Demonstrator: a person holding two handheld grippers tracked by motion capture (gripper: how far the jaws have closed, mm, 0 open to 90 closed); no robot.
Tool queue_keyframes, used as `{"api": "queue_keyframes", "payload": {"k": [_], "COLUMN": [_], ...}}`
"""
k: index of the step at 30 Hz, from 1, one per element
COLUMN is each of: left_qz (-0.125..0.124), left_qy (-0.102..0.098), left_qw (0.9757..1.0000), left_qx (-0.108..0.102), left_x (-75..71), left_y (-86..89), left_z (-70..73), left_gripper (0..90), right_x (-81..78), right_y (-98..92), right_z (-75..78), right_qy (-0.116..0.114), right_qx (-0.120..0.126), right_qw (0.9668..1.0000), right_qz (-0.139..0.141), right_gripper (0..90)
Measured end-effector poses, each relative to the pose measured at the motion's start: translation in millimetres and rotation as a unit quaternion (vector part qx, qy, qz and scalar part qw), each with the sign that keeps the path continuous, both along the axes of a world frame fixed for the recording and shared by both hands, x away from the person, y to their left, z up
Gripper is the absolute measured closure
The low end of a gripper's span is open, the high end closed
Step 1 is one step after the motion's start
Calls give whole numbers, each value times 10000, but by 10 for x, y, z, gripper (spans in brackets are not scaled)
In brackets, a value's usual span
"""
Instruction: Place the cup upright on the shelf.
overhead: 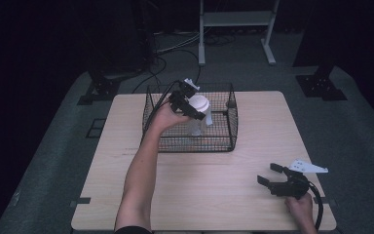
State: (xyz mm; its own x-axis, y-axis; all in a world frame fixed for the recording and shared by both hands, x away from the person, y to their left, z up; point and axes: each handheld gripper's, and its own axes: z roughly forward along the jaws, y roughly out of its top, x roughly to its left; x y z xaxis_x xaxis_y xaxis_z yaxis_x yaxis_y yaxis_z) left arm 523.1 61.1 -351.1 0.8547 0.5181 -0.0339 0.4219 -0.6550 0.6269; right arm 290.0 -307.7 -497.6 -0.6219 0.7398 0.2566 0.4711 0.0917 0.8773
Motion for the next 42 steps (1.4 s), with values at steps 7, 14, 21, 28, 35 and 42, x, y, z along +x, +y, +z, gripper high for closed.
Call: {"api": "queue_keyframes", "payload": {"k": [7,14,21,28,35,42], "left_qz": [1,2,16,5,34,56], "left_qy": [-16,-33,-85,-159,-247,-291], "left_qw": [10000,10000,9997,9997,9994,9993], "left_qx": [-10,-69,-210,-187,-259,-230], "left_x": [1,-4,-31,-61,-111,-168], "left_y": [-6,23,78,102,173,233], "left_z": [-5,12,88,154,246,314], "left_gripper": [48,30,0,0,0,0], "right_x": [-7,-5,-10,-11,-10,-13], "right_y": [3,0,0,4,6,1], "right_z": [-1,-2,3,3,1,0], "right_qy": [-10,1,-1,2,-11,-3], "right_qx": [1,-4,24,25,2,11], "right_qw": [10000,10000,10000,10000,10000,10000], "right_qz": [4,9,22,35,52,36], "right_gripper": [129,129,129,129,129,129]}}
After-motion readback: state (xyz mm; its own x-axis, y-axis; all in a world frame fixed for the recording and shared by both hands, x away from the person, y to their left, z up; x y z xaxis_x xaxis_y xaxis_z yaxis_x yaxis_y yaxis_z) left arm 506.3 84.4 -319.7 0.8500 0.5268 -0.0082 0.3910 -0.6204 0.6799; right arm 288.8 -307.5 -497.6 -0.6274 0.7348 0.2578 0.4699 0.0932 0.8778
